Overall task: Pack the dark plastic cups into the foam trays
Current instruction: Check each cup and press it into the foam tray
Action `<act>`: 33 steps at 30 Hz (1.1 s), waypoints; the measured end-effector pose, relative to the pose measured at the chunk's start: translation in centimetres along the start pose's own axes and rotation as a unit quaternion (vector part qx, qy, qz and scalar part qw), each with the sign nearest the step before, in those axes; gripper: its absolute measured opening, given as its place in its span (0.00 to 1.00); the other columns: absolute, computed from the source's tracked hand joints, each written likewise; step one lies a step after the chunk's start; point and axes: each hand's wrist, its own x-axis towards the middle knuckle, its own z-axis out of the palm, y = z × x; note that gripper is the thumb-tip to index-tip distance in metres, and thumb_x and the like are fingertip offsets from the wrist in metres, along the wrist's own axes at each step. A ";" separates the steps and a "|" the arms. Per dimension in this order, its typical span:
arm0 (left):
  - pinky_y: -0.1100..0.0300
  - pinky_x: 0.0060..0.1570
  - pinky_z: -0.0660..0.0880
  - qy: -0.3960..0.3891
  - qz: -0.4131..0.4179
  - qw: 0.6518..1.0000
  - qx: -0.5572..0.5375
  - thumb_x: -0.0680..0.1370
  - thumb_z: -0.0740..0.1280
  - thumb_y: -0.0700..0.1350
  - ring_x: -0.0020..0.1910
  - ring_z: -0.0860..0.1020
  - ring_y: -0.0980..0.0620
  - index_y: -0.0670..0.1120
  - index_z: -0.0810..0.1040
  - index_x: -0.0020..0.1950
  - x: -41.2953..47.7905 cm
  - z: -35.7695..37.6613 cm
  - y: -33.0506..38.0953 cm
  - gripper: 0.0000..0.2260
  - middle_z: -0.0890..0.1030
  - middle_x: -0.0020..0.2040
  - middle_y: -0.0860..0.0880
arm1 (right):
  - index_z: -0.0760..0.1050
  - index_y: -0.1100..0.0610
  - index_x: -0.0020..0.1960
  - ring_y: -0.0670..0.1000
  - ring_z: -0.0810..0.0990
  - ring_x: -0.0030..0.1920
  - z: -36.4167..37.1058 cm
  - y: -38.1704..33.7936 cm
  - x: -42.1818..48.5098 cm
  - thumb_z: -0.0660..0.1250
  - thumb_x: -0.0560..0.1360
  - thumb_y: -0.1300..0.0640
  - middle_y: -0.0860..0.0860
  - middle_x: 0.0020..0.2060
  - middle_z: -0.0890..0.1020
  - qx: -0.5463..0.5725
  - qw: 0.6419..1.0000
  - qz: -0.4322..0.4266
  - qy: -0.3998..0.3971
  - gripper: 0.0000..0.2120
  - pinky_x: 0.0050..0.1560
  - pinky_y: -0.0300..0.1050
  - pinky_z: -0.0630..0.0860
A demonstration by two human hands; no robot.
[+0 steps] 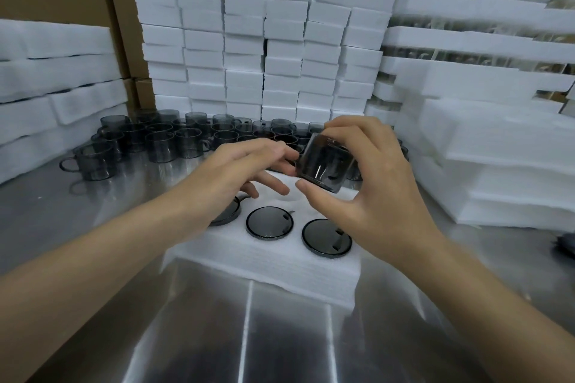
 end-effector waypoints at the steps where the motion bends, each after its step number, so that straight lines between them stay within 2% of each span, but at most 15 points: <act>1: 0.49 0.53 0.72 -0.019 0.007 1.000 0.010 0.83 0.61 0.60 0.54 0.87 0.50 0.54 0.85 0.64 -0.1 0.0 0.1 0.19 0.88 0.59 0.51 | 0.79 0.54 0.64 0.49 0.74 0.64 0.1 0.0 0.0 0.78 0.74 0.45 0.46 0.63 0.76 0.001 1.000 -0.008 -0.001 0.23 0.68 0.37 0.68; 4: 0.52 0.52 0.72 -0.044 0.021 0.998 0.026 0.78 0.67 0.63 0.55 0.87 0.54 0.55 0.85 0.63 -0.3 0.1 0.2 0.19 0.88 0.57 0.53 | 0.80 0.54 0.64 0.49 0.75 0.65 0.5 -0.2 -0.1 0.76 0.75 0.42 0.47 0.63 0.77 0.007 1.000 -0.027 -0.005 0.23 0.69 0.40 0.69; 7: 0.55 0.52 0.73 -0.039 0.025 0.998 0.033 0.77 0.71 0.58 0.51 0.85 0.58 0.53 0.85 0.62 -0.4 0.1 0.2 0.16 0.89 0.54 0.53 | 0.80 0.53 0.64 0.49 0.75 0.65 0.7 -0.2 -0.1 0.79 0.74 0.43 0.46 0.63 0.77 0.009 0.999 -0.031 -0.011 0.23 0.69 0.41 0.69; 11: 0.55 0.51 0.73 -0.032 0.035 0.998 0.035 0.76 0.72 0.59 0.50 0.85 0.57 0.53 0.85 0.61 -0.4 0.0 0.1 0.17 0.89 0.54 0.52 | 0.78 0.50 0.65 0.49 0.75 0.64 0.6 0.0 -0.1 0.78 0.74 0.41 0.43 0.63 0.76 0.013 0.999 -0.036 -0.034 0.24 0.68 0.40 0.68; 13: 0.59 0.50 0.75 -0.034 0.042 0.998 0.026 0.74 0.72 0.62 0.51 0.86 0.56 0.53 0.86 0.61 -0.3 -0.1 -0.1 0.21 0.89 0.54 0.51 | 0.78 0.49 0.65 0.49 0.74 0.65 0.5 0.1 -0.1 0.78 0.74 0.41 0.43 0.63 0.76 0.014 0.999 -0.033 -0.033 0.24 0.68 0.40 0.68; 15: 0.63 0.52 0.79 -0.041 0.054 0.998 0.007 0.74 0.73 0.61 0.54 0.86 0.53 0.52 0.85 0.63 -0.3 0.0 -0.2 0.21 0.88 0.55 0.49 | 0.78 0.49 0.65 0.48 0.74 0.65 0.6 0.0 -0.1 0.78 0.74 0.41 0.43 0.63 0.76 0.018 0.999 -0.029 -0.030 0.24 0.68 0.40 0.68; 17: 0.60 0.56 0.81 -0.054 0.059 0.997 0.023 0.74 0.76 0.59 0.55 0.87 0.51 0.54 0.84 0.65 -0.4 0.2 -0.4 0.21 0.88 0.56 0.50 | 0.79 0.49 0.65 0.48 0.74 0.65 0.6 -0.1 -0.1 0.77 0.74 0.42 0.43 0.63 0.76 0.024 0.999 -0.026 -0.035 0.23 0.68 0.43 0.70; 21: 0.66 0.52 0.77 -0.072 0.062 0.994 0.063 0.76 0.77 0.55 0.51 0.84 0.58 0.55 0.83 0.64 -0.4 0.6 -0.4 0.18 0.86 0.51 0.57 | 0.79 0.49 0.67 0.49 0.73 0.66 0.9 -0.3 -0.4 0.77 0.73 0.43 0.45 0.66 0.75 0.014 0.997 -0.031 -0.063 0.24 0.65 0.54 0.74; 23: 0.62 0.55 0.79 -0.066 0.067 0.994 0.051 0.75 0.78 0.55 0.53 0.85 0.57 0.53 0.83 0.63 -0.3 0.5 -0.6 0.18 0.87 0.52 0.55 | 0.79 0.48 0.68 0.50 0.73 0.66 1.0 -0.4 -0.5 0.79 0.72 0.43 0.45 0.66 0.75 0.016 0.997 -0.031 -0.073 0.26 0.64 0.55 0.74; 25: 0.54 0.59 0.80 -0.069 0.071 0.994 0.035 0.76 0.75 0.57 0.58 0.85 0.53 0.53 0.85 0.64 -0.2 0.1 -0.7 0.18 0.88 0.56 0.51 | 0.78 0.47 0.68 0.49 0.74 0.66 0.9 -0.3 -0.4 0.79 0.73 0.43 0.44 0.66 0.75 0.022 0.996 -0.029 -0.077 0.26 0.65 0.55 0.74; 29: 0.52 0.48 0.70 -0.049 0.045 0.998 0.011 0.75 0.68 0.62 0.51 0.82 0.60 0.56 0.87 0.60 0.4 -0.6 -1.2 0.19 0.88 0.54 0.53 | 0.75 0.44 0.70 0.44 0.78 0.61 0.5 0.2 -0.1 0.77 0.75 0.39 0.39 0.61 0.78 0.049 0.996 0.001 -0.078 0.27 0.63 0.53 0.77; 33: 0.52 0.48 0.69 -0.041 0.023 0.999 -0.006 0.75 0.67 0.64 0.50 0.82 0.58 0.52 0.87 0.59 0.8 -0.8 -1.6 0.22 0.88 0.51 0.51 | 0.72 0.39 0.70 0.44 0.82 0.54 0.3 0.1 -0.1 0.74 0.74 0.31 0.37 0.58 0.81 0.063 0.993 0.031 -0.090 0.28 0.56 0.50 0.80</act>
